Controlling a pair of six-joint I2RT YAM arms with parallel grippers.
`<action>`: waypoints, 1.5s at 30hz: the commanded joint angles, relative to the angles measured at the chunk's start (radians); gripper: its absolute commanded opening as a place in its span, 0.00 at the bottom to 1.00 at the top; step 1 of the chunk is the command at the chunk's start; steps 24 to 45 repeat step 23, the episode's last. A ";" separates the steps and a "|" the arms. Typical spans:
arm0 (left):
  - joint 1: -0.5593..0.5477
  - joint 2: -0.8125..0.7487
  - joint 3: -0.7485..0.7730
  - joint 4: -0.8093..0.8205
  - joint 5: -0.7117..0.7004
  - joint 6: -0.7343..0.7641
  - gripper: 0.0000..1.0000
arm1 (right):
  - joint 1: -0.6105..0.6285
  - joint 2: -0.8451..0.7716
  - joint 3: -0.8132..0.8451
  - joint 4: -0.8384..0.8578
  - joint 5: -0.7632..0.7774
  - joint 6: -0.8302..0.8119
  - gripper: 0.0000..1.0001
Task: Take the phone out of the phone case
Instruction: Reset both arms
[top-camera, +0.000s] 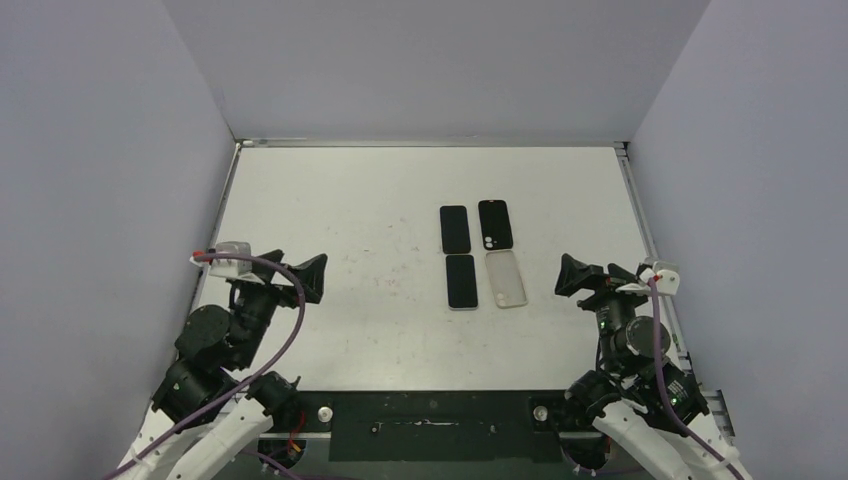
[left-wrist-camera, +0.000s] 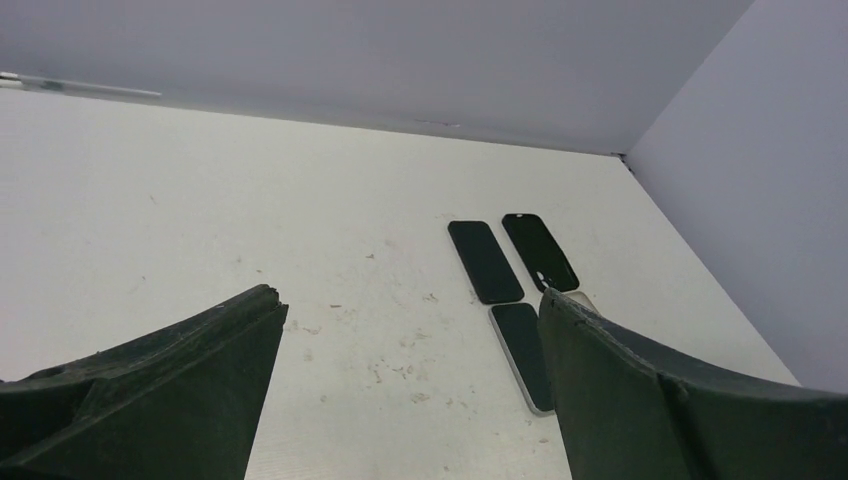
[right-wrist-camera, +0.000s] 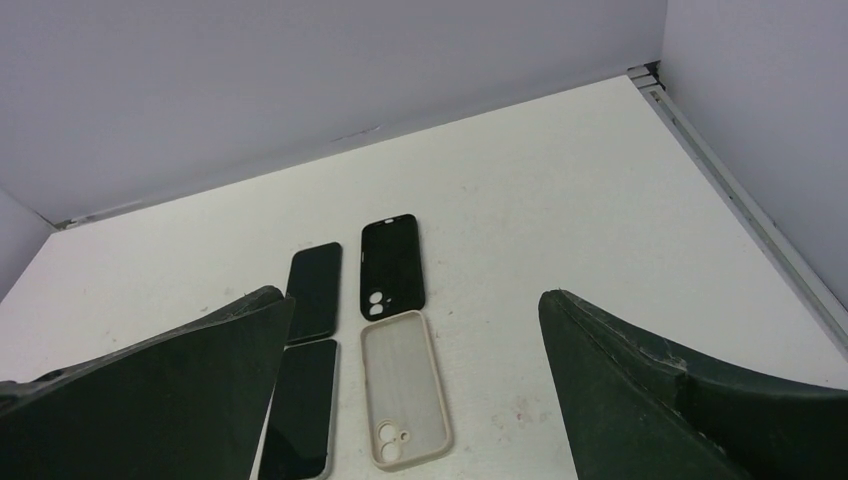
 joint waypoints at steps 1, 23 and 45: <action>-0.004 -0.077 -0.029 0.010 -0.038 0.102 0.97 | 0.006 -0.054 0.008 -0.035 0.039 -0.007 1.00; 0.160 -0.143 -0.112 0.036 -0.020 0.107 0.97 | 0.007 -0.083 -0.013 -0.015 0.028 -0.011 1.00; 0.160 -0.143 -0.112 0.036 -0.020 0.107 0.97 | 0.007 -0.083 -0.013 -0.015 0.028 -0.011 1.00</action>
